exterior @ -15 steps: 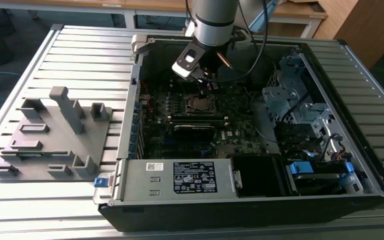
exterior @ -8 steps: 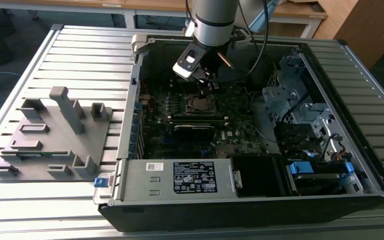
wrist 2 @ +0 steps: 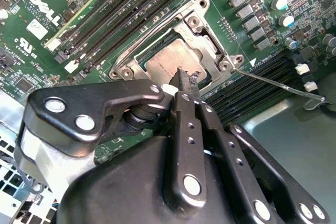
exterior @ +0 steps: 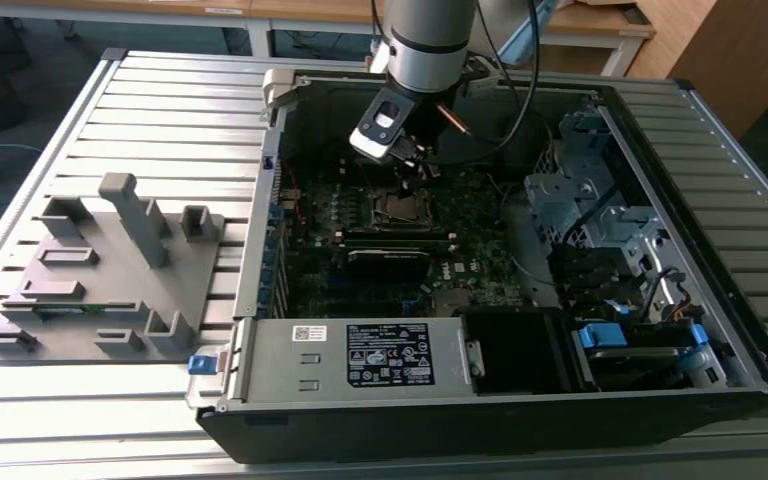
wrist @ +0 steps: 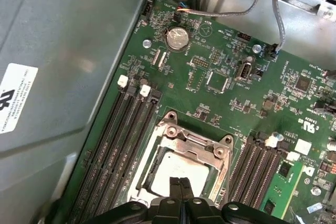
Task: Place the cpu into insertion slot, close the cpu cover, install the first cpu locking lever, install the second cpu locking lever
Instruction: 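Close the cpu cover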
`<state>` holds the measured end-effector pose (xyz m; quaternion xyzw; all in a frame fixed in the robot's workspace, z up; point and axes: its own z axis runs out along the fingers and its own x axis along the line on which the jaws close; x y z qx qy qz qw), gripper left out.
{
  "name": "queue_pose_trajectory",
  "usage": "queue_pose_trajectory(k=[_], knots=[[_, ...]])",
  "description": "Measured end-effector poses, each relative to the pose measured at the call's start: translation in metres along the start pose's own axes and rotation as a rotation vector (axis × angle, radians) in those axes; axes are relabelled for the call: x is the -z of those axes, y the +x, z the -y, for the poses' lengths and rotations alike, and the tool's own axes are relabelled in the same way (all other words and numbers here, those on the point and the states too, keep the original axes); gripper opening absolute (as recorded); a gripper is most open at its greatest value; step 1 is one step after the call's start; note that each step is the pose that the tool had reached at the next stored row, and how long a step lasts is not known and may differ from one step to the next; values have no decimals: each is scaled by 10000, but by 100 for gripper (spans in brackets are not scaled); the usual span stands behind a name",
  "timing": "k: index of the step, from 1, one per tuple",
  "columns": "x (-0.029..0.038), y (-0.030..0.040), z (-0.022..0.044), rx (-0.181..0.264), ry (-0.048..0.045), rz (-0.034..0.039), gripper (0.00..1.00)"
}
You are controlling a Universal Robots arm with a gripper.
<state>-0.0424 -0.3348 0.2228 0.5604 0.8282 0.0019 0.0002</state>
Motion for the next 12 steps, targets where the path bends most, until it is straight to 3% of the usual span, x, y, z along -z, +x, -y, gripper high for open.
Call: queue_pose_trajectory(k=[3,12], knots=[[0,0,0,76,0,0,10],[-2,0,0,1474,3,-5,10]])
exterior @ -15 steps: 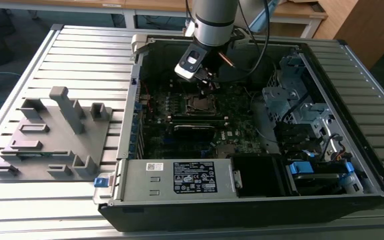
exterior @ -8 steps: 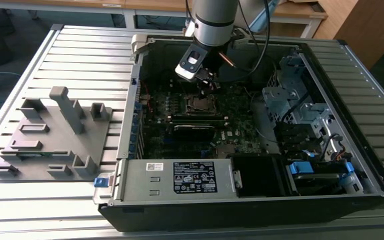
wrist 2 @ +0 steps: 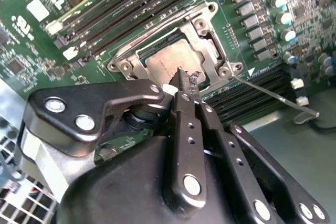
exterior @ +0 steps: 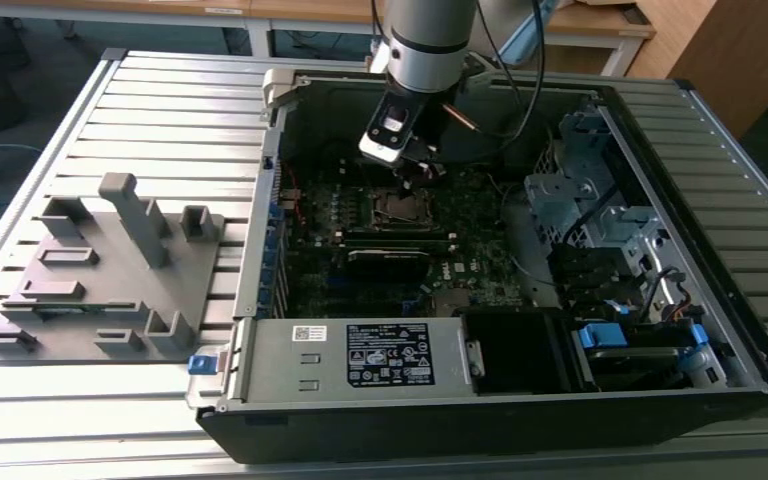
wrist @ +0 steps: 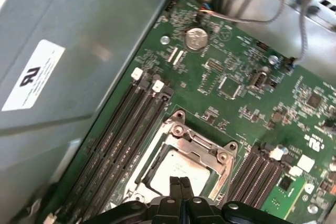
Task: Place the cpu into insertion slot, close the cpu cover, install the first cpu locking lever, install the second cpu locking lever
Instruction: 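Close the cpu cover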
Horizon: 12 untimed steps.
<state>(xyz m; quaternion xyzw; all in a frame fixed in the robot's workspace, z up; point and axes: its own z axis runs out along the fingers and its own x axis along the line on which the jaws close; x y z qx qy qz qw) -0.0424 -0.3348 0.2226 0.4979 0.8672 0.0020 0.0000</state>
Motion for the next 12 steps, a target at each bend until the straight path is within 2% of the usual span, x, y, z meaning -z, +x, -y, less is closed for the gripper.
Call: queue_pose_trajectory(k=[12], knots=[[-2,0,0,1867,-2,-14,10]])
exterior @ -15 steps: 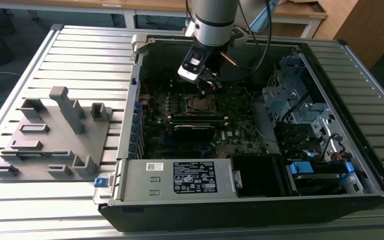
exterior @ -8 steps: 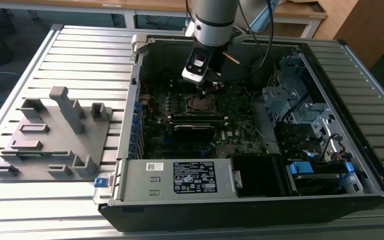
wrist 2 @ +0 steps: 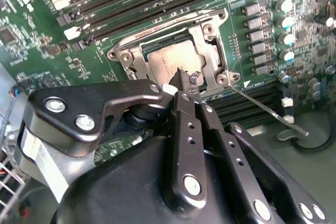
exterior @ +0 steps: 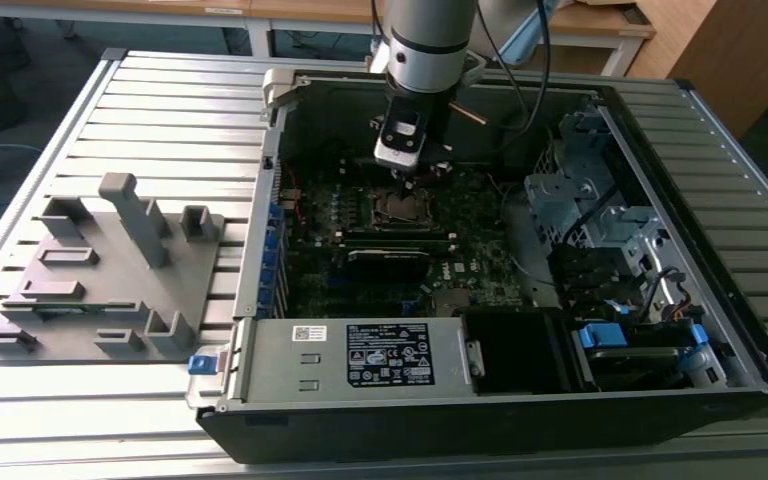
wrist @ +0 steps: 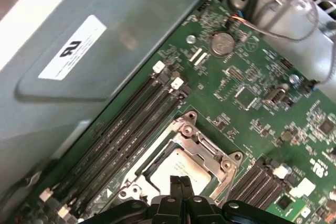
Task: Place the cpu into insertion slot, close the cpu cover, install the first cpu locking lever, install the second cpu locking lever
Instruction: 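Close the cpu cover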
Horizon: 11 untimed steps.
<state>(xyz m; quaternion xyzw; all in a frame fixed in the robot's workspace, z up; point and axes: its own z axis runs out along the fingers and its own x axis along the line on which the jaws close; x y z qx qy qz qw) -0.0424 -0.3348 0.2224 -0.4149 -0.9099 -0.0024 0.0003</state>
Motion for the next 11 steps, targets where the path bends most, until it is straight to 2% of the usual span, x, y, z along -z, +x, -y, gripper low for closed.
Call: queue_pose_trajectory(k=[11], knots=[[-2,0,0,1827,4,-9,10]])
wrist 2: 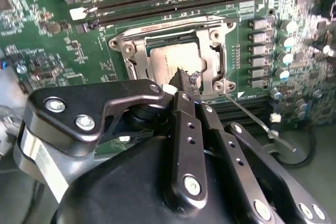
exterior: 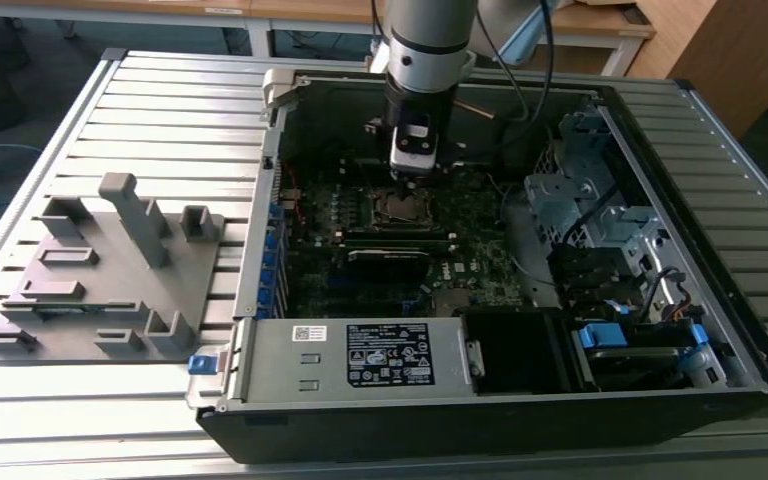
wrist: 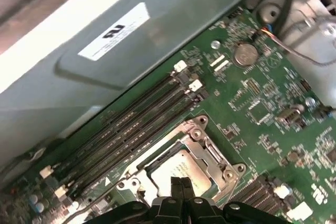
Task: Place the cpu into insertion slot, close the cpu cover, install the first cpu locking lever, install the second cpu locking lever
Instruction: 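Close the cpu cover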
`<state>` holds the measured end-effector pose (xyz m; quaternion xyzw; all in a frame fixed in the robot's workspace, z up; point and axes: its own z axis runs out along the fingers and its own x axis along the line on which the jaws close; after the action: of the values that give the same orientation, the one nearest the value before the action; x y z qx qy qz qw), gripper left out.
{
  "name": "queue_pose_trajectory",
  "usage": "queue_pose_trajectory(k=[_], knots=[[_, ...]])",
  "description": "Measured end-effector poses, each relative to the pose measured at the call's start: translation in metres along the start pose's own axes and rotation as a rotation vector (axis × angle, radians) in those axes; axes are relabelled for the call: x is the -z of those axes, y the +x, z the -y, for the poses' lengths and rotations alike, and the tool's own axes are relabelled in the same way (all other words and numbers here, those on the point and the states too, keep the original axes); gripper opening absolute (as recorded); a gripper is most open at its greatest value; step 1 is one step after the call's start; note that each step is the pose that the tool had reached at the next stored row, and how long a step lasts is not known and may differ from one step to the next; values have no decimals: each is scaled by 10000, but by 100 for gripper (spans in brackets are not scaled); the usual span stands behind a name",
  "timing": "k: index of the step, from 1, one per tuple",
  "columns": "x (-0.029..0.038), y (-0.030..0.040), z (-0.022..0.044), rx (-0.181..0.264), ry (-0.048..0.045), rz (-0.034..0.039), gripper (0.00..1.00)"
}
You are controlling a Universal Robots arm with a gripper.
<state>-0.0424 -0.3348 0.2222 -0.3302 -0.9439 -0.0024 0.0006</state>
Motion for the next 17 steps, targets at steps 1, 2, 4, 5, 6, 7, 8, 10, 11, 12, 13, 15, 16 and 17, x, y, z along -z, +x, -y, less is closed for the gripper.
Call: queue_pose_trajectory(k=[1,2,4,5,6,7,8,10,11,12,13,15,16,17], knots=[[0,0,0,178,1,-1,10],[0,0,0,352,1,-1,10],[-1,0,0,704,2,-3,10],[-1,0,0,875,3,-3,10],[-1,0,0,1046,3,-4,10],[-1,0,0,1216,3,-5,10],[-1,0,0,1390,4,-6,10],[-2,0,0,1757,4,-7,10],[-2,0,0,1931,5,-8,10],[-2,0,0,2102,5,-9,10],[-3,0,0,2264,5,-9,10],[-3,0,0,2593,6,-11,10],[-3,0,0,2773,6,-12,10],[-4,0,0,2943,6,-13,10]])
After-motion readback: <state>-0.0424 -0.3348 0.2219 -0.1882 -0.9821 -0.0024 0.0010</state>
